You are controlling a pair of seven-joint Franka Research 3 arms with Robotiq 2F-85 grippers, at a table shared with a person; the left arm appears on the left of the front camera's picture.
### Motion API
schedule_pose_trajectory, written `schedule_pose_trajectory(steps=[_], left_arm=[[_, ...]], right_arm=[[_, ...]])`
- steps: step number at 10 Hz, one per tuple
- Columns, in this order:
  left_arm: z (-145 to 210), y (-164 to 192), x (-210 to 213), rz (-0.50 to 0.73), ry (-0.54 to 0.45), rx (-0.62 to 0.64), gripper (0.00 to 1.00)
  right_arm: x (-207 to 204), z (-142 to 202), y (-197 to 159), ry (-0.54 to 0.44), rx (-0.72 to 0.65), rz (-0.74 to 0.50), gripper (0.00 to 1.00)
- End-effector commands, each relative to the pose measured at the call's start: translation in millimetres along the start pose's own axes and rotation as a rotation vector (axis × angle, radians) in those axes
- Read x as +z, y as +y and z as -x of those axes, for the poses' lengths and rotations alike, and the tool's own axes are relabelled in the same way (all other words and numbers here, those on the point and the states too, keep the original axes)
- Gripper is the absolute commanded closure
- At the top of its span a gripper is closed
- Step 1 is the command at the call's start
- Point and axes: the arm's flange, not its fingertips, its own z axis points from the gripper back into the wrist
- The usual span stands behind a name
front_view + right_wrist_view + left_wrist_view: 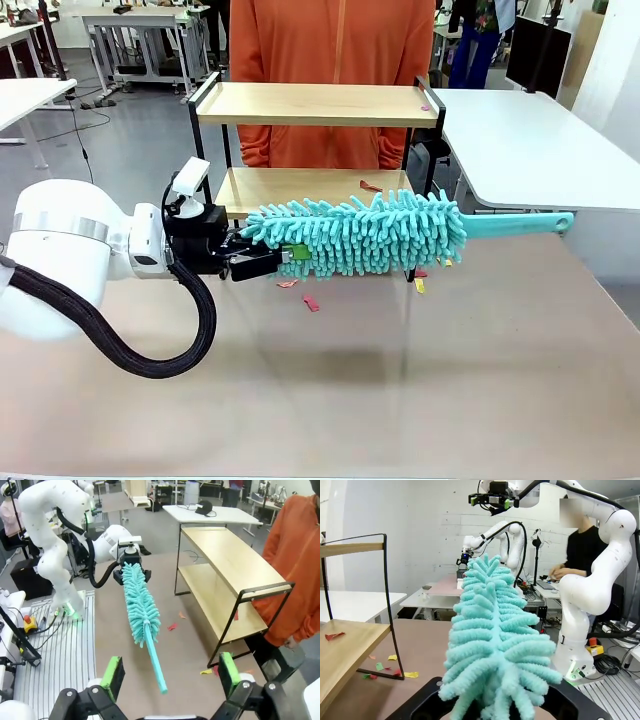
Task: Clean the shelf.
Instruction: Hand the Duster back to the human.
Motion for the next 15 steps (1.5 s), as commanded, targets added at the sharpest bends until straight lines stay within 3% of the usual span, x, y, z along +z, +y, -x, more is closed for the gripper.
schedule_pose_trajectory(steps=[1, 4, 7, 10, 15], left_arm=[[0.0, 0.0, 0.0, 0.0, 0.0, 0.0, 0.82], [-47.2, -20.6, 30.4, -0.024, -0.077, -0.065, 0.82], [-113.6, -51.4, 67.6, -0.189, -0.085, -0.155, 0.82], [-155.4, -78.1, 124.5, -0.547, -0.149, -0.202, 0.82], [-162.9, -110.3, 210.0, -1.193, -0.222, -0.213, 0.82]], right_arm=[[-2.8, -3.7, -0.1, 0.011, 0.009, 0.008, 0.0], [-2.8, -3.7, -0.1, 0.011, 0.009, 0.008, 0.0], [-2.8, -3.7, -0.1, 0.011, 0.009, 0.008, 0.0], [-2.8, -3.7, -0.1, 0.011, 0.009, 0.008, 0.0], [-2.8, -3.7, -0.1, 0.011, 0.009, 0.008, 0.0]])
